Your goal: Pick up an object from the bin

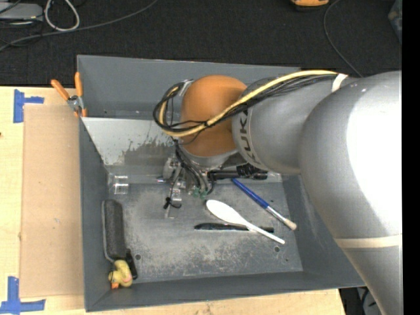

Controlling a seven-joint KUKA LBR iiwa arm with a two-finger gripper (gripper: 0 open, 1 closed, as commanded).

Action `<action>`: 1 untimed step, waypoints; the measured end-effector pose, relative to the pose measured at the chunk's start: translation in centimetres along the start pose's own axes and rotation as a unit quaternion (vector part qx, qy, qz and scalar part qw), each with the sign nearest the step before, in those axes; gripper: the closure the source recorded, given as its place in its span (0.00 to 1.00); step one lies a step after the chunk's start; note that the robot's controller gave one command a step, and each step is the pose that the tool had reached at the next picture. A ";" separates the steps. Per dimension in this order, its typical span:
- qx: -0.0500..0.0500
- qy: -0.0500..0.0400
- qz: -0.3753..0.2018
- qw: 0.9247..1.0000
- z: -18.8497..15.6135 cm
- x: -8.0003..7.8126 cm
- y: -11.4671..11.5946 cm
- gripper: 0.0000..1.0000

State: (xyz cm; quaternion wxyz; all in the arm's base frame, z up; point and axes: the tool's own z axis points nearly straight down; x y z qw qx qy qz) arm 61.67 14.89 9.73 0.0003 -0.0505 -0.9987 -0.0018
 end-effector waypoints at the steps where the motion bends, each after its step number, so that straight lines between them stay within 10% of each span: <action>1: 0.002 0.002 -0.062 0.998 -0.3 -0.1 -6.9 0.00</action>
Offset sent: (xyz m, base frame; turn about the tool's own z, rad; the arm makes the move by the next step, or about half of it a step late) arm -0.0160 -0.1538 -0.0273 0.0125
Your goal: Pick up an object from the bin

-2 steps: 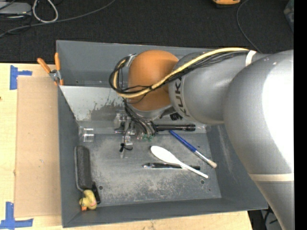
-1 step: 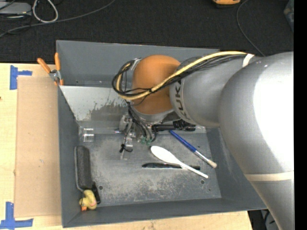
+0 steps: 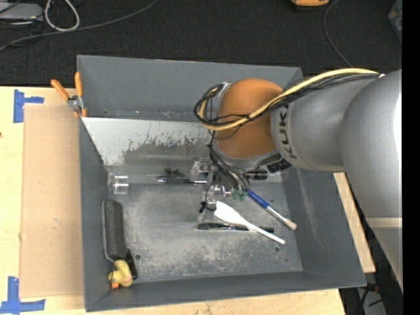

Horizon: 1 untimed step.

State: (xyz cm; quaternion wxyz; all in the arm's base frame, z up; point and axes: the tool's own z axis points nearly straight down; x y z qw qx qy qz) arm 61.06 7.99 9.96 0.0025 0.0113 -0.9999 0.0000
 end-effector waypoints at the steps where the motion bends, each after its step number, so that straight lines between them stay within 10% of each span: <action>1: -0.002 -0.003 0.072 0.997 3.1 1.2 -8.9 0.00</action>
Offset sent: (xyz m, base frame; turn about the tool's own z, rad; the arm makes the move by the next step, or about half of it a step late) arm -0.0164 -0.0939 -0.0296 -0.0068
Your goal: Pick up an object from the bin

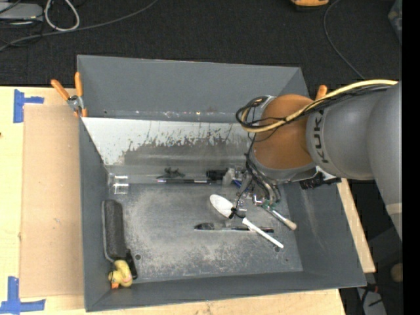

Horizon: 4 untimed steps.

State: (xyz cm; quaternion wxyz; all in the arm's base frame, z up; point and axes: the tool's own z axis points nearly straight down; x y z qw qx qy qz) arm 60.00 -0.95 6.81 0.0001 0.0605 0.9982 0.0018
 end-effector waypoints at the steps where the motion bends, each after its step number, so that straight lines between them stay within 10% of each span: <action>1: 0.000 0.000 -0.074 0.997 -0.2 0.5 -0.5 1.00; 4: -0.001 0.000 -0.071 0.997 -2.6 0.5 -0.5 1.00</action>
Offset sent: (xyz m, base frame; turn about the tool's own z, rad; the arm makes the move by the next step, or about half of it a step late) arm 0.0000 0.0000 0.0000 0.0000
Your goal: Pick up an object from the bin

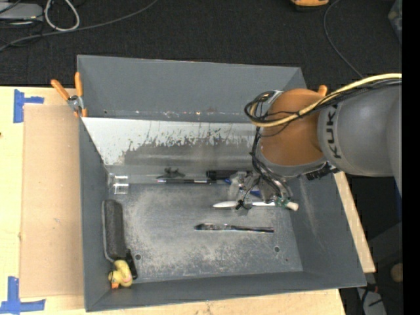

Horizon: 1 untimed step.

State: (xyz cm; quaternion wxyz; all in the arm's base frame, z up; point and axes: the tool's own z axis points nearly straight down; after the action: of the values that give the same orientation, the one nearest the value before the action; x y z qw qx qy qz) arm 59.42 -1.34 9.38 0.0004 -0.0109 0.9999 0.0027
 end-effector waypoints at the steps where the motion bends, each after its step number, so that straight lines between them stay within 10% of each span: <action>1: 0.000 0.000 0.001 1.000 -1.0 0.0 0.0 1.00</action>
Offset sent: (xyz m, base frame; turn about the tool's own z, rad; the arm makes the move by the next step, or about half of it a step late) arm 0.0000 -0.0001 0.0165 0.0008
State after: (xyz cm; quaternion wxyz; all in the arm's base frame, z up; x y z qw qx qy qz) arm 59.41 -1.34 10.37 0.0003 -0.0104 0.9999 0.0028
